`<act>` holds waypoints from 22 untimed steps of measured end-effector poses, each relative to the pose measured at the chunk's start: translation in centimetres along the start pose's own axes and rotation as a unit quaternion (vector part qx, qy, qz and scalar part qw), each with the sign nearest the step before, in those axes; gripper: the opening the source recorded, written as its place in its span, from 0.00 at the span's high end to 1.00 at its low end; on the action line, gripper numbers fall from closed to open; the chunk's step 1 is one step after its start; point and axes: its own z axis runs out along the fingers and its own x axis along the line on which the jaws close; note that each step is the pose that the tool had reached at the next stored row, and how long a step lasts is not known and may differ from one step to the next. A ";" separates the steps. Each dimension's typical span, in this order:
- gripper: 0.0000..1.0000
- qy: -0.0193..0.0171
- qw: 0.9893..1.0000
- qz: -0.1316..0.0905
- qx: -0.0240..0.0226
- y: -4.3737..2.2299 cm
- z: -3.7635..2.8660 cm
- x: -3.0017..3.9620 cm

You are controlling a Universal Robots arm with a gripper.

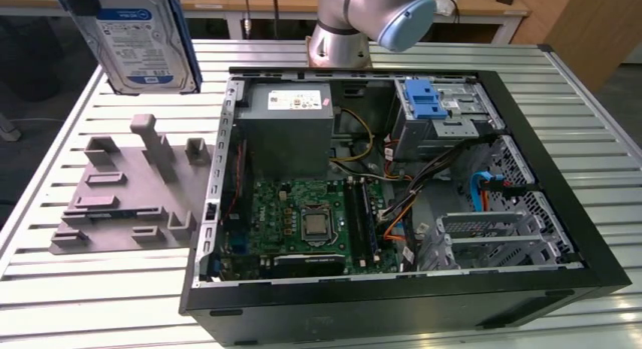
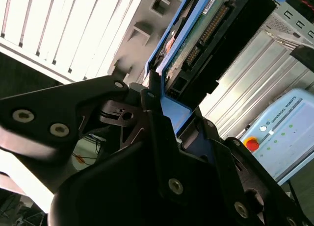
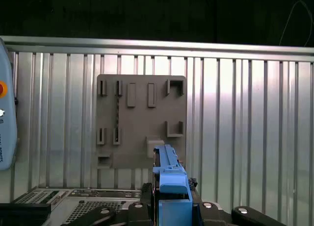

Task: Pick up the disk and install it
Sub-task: 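Pick up the disk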

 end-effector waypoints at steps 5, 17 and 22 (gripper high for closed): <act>0.64 -0.006 1.000 0.000 0.000 -1.65 -0.02 0.11; 0.64 -0.014 1.000 0.000 0.000 -3.67 -0.05 0.25; 0.64 -0.015 1.000 0.000 0.000 -3.90 -0.05 0.27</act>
